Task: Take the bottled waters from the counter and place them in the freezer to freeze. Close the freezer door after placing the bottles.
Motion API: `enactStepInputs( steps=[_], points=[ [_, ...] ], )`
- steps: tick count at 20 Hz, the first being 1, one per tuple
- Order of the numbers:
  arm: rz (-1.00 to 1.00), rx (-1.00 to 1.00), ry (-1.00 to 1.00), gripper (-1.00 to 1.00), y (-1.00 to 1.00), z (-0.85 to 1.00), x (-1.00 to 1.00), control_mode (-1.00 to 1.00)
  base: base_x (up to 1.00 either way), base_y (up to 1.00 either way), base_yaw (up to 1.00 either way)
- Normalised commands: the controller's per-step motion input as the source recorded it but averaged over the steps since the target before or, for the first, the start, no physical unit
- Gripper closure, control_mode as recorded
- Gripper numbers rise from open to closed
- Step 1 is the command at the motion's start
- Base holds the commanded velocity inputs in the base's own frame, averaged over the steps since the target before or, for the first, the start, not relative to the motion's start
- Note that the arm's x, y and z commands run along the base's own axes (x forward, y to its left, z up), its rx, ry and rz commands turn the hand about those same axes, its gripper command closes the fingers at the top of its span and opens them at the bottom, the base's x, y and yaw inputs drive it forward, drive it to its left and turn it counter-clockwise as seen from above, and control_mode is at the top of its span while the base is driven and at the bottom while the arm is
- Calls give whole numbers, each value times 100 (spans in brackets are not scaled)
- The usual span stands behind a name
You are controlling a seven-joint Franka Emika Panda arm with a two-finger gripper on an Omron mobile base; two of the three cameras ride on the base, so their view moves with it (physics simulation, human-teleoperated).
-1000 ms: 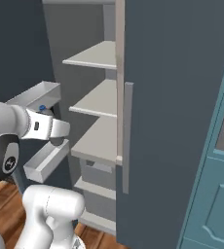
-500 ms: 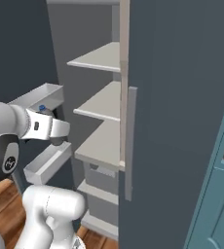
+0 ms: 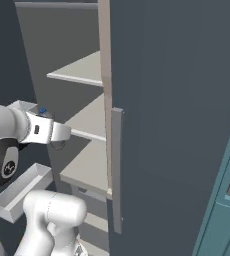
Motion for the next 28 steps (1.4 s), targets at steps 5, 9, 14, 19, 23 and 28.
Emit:
enactStepInputs(
  steps=[5,9,14,19,23,28],
  points=[
    [0,0,0,100,0,0,0,100,45,-20,0],
    [0,-2,0,100,5,17,0,-100,5,6,0],
    [0,-3,0,100,16,87,-7,-100,0,0,0],
    [0,0,1,100,4,100,0,-100,0,0,0],
    [0,-1,7,100,7,94,6,-100,0,0,0],
    [1,-6,-1,100,43,3,15,-100,0,0,0]
  ],
)
